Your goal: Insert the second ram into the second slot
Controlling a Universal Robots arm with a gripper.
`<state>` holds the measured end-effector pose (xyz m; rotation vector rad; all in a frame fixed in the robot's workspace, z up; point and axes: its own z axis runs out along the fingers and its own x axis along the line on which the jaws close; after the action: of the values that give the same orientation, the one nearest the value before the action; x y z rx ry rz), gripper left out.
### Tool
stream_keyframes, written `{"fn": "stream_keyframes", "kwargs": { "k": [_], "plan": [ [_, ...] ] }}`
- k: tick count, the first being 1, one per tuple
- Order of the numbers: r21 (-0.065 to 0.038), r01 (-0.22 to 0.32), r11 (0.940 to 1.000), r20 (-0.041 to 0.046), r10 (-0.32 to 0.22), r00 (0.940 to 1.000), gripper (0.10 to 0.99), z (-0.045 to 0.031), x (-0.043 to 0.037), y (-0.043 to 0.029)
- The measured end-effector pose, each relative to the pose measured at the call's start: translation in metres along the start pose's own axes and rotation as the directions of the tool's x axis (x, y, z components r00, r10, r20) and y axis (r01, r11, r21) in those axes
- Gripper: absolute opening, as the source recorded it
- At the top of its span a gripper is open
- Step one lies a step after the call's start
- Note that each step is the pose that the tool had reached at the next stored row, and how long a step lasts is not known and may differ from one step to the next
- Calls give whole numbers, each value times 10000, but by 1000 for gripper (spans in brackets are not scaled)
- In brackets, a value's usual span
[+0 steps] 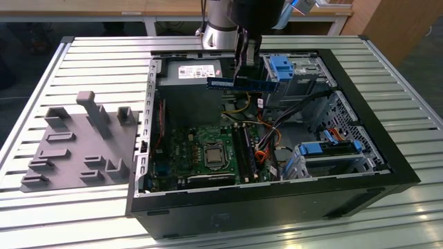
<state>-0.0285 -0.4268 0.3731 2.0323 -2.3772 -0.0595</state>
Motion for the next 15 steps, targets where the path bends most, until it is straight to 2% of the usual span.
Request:
{"fn": "stream_keyframes", "kwargs": {
  "k": [15],
  "plan": [
    [1,-88,10000,4,88,10000,133,1,0,0]
  ]
}}
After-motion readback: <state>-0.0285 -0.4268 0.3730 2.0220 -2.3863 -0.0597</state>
